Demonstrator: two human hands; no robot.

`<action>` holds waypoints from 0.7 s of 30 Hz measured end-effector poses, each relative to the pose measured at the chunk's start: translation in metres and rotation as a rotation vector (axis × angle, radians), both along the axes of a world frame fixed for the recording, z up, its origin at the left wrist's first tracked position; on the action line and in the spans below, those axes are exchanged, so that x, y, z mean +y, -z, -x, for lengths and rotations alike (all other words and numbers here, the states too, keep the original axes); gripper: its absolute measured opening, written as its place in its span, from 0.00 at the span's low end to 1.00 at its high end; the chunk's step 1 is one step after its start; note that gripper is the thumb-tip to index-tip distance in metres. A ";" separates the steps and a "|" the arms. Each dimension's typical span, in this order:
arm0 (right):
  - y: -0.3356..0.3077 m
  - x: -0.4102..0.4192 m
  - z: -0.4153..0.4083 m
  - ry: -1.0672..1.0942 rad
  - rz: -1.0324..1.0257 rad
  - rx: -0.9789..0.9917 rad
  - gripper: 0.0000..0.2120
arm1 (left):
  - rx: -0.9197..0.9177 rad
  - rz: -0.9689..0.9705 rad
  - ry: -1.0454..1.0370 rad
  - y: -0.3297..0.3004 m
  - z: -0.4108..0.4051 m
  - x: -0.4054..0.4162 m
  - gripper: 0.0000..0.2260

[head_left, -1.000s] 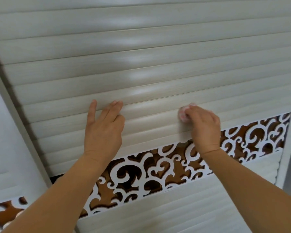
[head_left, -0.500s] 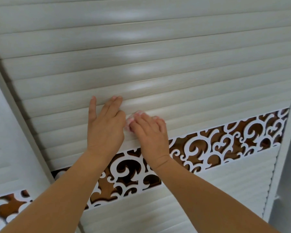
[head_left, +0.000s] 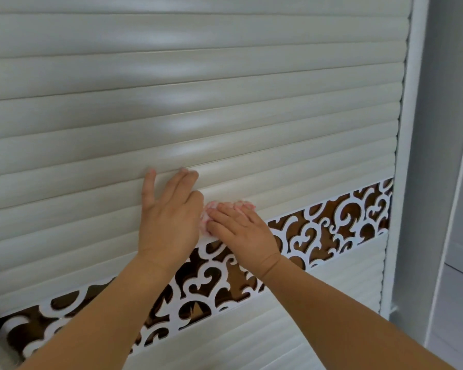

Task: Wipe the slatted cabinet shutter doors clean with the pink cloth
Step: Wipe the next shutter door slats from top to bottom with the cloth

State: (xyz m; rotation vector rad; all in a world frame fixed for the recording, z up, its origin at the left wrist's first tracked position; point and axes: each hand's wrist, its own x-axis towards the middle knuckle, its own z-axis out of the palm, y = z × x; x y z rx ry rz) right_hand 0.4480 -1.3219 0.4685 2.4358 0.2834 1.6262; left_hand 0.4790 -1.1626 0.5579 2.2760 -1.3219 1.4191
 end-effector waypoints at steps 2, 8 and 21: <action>0.002 -0.028 0.013 0.039 -0.098 0.038 0.26 | 0.001 -0.020 0.027 0.001 0.005 -0.019 0.09; 0.007 -0.098 0.034 0.060 -0.324 0.020 0.28 | 0.034 -0.075 0.043 -0.002 0.024 -0.072 0.10; 0.006 -0.204 0.066 0.082 -0.396 -0.068 0.25 | -0.002 -0.107 -0.013 0.004 0.052 -0.149 0.10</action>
